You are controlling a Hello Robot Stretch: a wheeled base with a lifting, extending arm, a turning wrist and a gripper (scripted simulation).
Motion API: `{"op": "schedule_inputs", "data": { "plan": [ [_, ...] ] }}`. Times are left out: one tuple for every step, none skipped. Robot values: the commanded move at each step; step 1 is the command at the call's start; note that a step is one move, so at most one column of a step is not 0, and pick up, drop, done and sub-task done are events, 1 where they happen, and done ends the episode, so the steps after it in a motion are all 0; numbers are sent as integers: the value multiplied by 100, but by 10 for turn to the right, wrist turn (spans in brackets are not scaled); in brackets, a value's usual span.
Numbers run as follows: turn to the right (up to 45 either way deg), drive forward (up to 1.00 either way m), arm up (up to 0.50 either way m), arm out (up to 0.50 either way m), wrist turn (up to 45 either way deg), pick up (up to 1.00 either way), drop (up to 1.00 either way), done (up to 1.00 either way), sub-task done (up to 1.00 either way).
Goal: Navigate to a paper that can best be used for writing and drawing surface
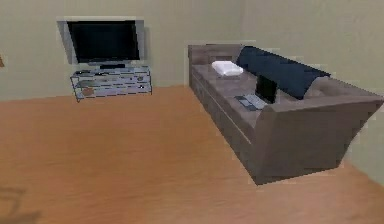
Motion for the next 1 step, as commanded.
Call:
{"op": "schedule_inputs", "data": {
  "plan": [
    [-60, 0, 0, 0, 0, 0, 0, 0, 0]
  ]
}}
